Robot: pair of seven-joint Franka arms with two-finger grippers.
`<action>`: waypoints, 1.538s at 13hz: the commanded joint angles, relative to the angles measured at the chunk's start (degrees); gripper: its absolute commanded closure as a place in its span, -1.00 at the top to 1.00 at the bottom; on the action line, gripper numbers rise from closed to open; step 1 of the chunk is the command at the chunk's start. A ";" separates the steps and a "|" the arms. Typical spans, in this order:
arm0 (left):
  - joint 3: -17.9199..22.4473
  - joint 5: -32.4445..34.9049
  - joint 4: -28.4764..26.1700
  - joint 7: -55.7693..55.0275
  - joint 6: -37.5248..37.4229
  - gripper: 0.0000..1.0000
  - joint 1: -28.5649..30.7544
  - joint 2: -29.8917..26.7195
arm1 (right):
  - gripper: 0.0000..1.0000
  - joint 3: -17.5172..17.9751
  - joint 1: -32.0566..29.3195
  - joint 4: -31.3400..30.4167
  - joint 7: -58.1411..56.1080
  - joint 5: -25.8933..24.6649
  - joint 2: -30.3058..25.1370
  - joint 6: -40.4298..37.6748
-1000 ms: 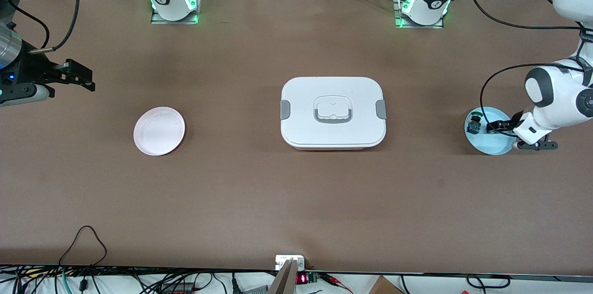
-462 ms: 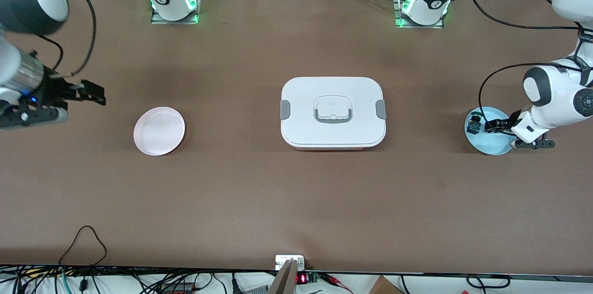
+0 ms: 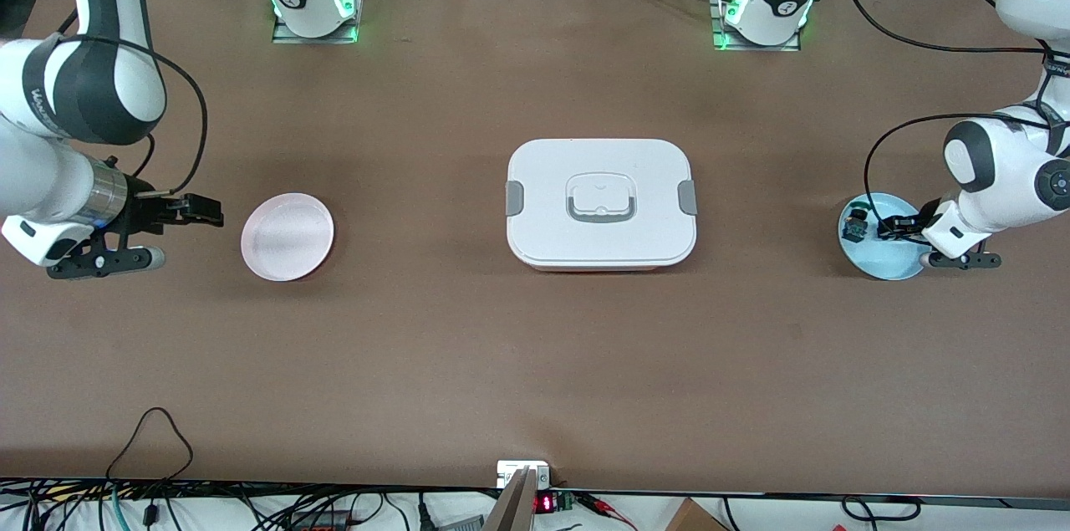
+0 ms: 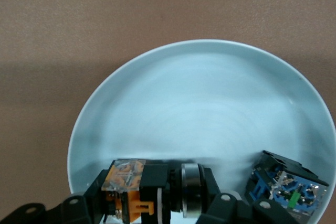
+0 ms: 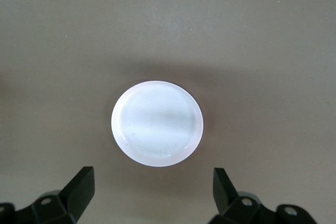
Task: Transfer orange switch to right arm and place
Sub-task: 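Lift the switch with the left gripper while the right gripper approaches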
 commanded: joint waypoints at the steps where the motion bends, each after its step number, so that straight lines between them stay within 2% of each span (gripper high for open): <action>1: -0.73 1.35 -0.06 1.65 -2.57 -0.87 0.65 -2.16 | 1.00 0.27 -0.18 -1.21 -1.14 1.24 -0.91 0.41; 4: -1.08 1.35 0.64 1.65 -5.55 -1.00 0.39 -3.75 | 1.00 0.45 -0.10 -2.88 -3.85 1.32 -1.96 0.32; 12: -2.05 0.65 3.19 1.74 -11.27 -1.00 -0.22 -7.70 | 1.00 0.53 -0.01 -2.79 -14.20 2.11 -2.40 -0.12; 14: -2.05 0.38 4.68 1.65 -13.89 -1.00 -0.84 -8.66 | 1.00 0.45 -0.53 -2.79 -19.84 8.76 -2.93 -1.17; 16: -3.36 -1.72 7.32 1.73 -18.29 -1.00 -1.28 -9.54 | 1.00 0.36 -2.46 -2.79 -20.30 19.55 -2.84 -5.20; 20: -6.87 -3.38 8.47 1.74 -23.40 -1.00 -1.28 -13.32 | 1.00 0.27 -3.87 -4.89 -20.47 38.11 -2.31 -10.84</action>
